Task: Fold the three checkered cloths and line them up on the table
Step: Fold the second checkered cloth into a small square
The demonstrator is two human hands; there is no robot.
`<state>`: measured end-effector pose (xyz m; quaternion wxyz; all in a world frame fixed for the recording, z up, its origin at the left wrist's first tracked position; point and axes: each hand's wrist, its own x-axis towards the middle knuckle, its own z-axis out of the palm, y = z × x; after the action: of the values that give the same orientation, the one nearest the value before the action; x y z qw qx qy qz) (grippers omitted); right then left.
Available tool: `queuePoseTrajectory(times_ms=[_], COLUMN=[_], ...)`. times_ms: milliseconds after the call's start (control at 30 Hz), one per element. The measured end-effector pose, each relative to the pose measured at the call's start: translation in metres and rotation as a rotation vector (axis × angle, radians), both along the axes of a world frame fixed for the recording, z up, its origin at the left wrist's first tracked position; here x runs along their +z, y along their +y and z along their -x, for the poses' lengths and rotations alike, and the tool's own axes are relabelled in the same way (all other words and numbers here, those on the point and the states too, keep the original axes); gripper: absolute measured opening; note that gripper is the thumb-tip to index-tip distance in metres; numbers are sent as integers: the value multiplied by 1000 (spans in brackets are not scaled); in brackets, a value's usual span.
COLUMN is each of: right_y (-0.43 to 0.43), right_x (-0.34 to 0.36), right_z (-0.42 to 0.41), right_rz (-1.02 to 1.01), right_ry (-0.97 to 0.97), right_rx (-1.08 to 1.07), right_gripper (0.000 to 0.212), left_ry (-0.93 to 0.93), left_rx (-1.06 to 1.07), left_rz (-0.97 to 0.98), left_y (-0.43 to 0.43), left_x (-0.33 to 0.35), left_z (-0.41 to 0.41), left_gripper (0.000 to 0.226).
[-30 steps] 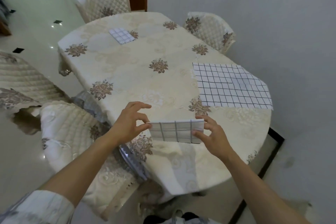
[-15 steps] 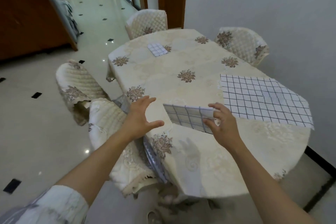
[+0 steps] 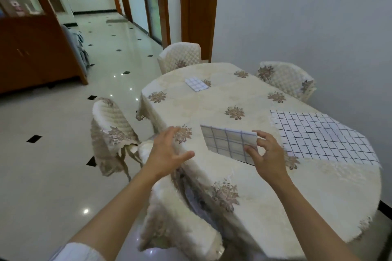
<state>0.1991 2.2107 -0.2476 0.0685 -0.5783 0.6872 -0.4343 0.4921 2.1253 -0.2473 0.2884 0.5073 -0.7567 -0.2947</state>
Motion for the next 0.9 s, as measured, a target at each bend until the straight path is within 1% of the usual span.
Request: queuePoseTrajectory(times_ms=[100,167,333,400,533,767,900], right_y=[-23,-38,-70,-87,-137,-242,-293], right_x=[1,1,0,0,-6,-30,-28], right_z=[-59,-97,-161,-175,-194,-230,-242], right_rz=[-1,-7,-41,-60,-37,36,25], right_ry=[-26,-43,-82,-82,-103,-200,-186], right_rx=[-44,-48,-76,-78,-97,-105,-118], right_gripper=[13,7,5,1,2,4,7], left_ry=[36,51,76,88,84,-23,-49], left_rx=[21,34,47,42,36,0,-8], left_rz=[10,7,40,37,31,55,54], left_y=[-22,-38,-73,-92,-133,-229,-288], left_x=[2,5,11,12,10,29,41], left_z=[-58,-93,-149,-160,-180,-203,-214], left_gripper=[85,85,82,82,81,76,75])
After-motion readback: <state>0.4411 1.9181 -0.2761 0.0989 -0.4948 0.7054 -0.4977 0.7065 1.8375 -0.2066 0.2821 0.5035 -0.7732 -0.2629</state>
